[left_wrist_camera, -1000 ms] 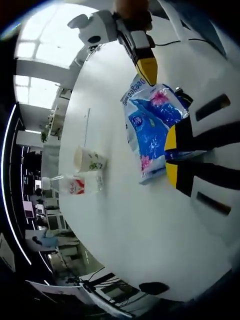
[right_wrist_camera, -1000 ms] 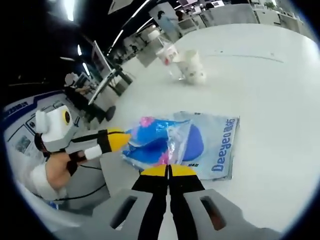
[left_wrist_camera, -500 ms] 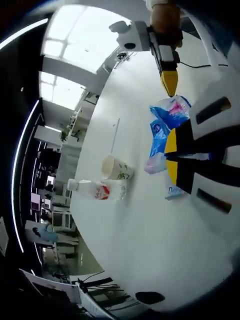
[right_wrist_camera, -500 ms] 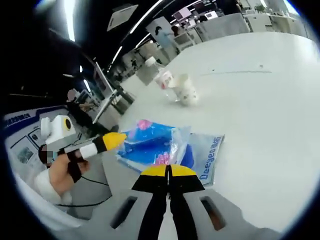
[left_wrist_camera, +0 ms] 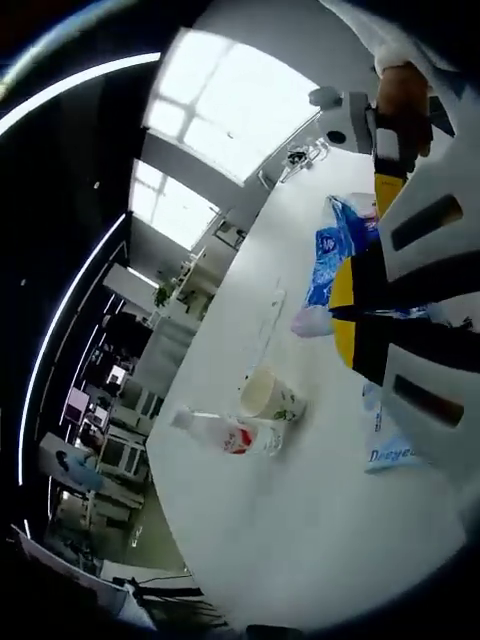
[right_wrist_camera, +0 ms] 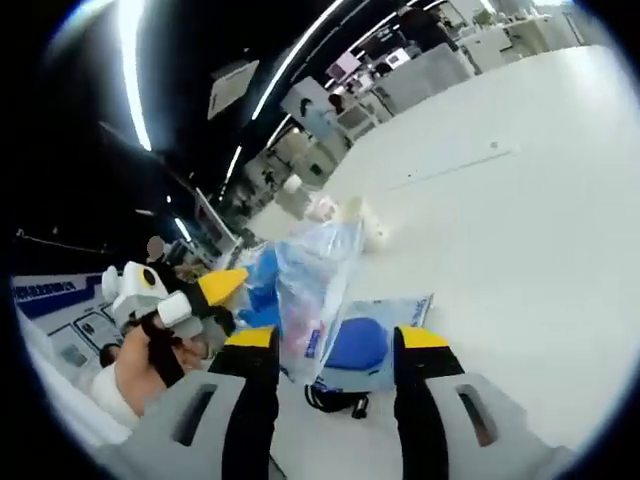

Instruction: Arrange the tabletop items into an orderly group along one side of the table until the central work area is clear of visible clutter.

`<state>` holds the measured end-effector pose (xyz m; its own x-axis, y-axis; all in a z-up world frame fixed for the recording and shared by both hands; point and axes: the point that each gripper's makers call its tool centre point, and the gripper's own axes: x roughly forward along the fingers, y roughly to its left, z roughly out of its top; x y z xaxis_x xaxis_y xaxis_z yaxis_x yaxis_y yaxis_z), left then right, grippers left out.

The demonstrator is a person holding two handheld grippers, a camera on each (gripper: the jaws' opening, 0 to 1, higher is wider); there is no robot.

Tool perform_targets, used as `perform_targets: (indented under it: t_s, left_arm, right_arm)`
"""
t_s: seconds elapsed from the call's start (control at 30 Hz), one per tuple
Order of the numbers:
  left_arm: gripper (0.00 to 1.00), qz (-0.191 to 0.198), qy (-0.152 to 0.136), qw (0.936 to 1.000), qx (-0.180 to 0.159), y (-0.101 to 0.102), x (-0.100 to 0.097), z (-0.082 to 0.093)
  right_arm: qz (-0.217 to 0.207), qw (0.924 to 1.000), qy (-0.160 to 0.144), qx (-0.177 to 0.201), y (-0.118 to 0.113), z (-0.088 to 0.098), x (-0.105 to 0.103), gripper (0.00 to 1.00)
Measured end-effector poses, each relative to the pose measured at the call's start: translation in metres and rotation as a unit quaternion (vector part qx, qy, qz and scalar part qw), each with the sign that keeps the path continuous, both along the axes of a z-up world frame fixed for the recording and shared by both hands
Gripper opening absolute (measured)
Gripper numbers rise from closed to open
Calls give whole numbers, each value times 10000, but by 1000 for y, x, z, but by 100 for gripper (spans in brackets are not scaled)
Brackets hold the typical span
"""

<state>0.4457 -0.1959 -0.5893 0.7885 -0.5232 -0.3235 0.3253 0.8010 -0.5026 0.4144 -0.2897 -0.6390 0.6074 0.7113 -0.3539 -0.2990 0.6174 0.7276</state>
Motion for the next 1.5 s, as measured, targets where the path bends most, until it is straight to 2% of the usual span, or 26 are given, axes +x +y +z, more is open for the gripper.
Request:
perform_targets:
  t_s: [0.07,0.1,0.23,0.27,0.33,0.4,0.47,0.53,0.67,0.83,1.03,1.13,1.4,1.5]
  left_arm:
    - [0,-56,-19,10000,59,-6,0,1]
    - [0,-76,-6,10000,18,-7,0,-1]
    - [0,-168,-11,9998,-83,-19,-1,2]
    - [0,-215,-33,9998,-39,-23,-1,2]
    - [0,-295,-22,9996,-4,-29,0,1]
    - [0,-388,4,9992,34,-36,0,0]
    - [0,-448,18,9990,29,-40,2,-2]
    - [0,-641,48,9979,74,-51,2,-3]
    - [0,-955,37,9953,173,-70,7,-1]
    - [0,-1424,-76,9879,615,-92,15,-7]
    - [0,-1847,-157,9793,817,-120,23,-9]
    - [0,-2117,-187,9715,1055,-134,25,-13]
    - [1,-2453,-265,9601,1319,-163,36,-19]
    - [0,-2472,-153,9606,1261,-170,42,-23]
  right_arm:
    - [20,10000,-74,-61,-5,3,0,26]
    - [57,9998,-127,-121,-7,4,0,12]
    - [55,9999,-9,-113,-13,0,-2,10]
    - [103,9999,-62,-37,-15,1,-4,9]
    - [-112,9999,116,-18,-23,-1,-3,7]
    - [-165,9998,99,-81,-31,-2,-2,1]
    - [-255,9996,53,-88,-39,1,1,0]
    - [-317,9993,9,-207,-49,2,3,0]
    - [-478,9986,-21,-204,-64,4,4,0]
    - [-675,9973,-20,-292,-86,4,8,0]
    - [-989,9947,45,-275,-116,2,12,0]
    - [-1075,9937,44,-328,-128,2,15,0]
    - [-1314,9905,16,-416,-163,3,31,0]
    - [-1354,9897,-2,-455,-174,3,39,0]
